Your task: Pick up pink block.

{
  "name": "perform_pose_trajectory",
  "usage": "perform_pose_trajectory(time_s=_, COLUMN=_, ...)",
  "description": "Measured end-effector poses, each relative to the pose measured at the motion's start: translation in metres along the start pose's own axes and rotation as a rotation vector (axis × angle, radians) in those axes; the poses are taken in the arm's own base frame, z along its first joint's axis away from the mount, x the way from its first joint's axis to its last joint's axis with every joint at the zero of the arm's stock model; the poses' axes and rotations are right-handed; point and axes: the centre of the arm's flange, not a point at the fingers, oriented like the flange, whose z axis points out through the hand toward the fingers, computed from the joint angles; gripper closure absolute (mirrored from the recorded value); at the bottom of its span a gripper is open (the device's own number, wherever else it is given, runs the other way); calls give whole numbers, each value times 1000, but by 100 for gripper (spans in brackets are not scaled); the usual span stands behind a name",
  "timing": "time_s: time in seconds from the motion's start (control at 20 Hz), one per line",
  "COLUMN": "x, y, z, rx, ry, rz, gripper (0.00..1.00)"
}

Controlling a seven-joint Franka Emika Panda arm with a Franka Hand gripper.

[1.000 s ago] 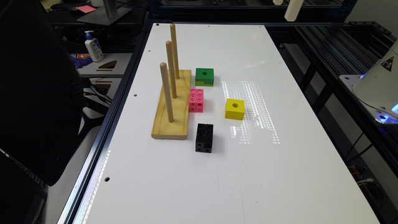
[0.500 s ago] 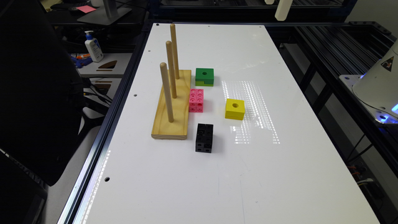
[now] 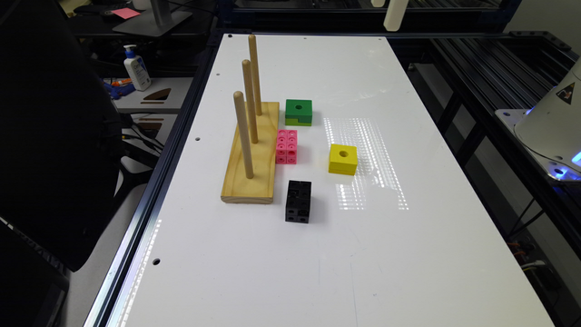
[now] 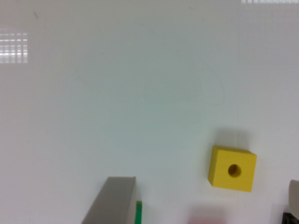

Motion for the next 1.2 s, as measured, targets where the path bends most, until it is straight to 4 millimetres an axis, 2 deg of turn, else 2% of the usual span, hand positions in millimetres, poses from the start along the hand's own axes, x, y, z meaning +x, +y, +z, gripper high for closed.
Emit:
perform_pose_trajectory(time_s=0.65, x=10, y=-12, z=-3, rx=4, ry=4, rz=-2, gripper=0)
perform_pose_trajectory(time_s=1.2, x=26, y=-39, z=0, rx=1, ry=-1, rz=-5, gripper=0)
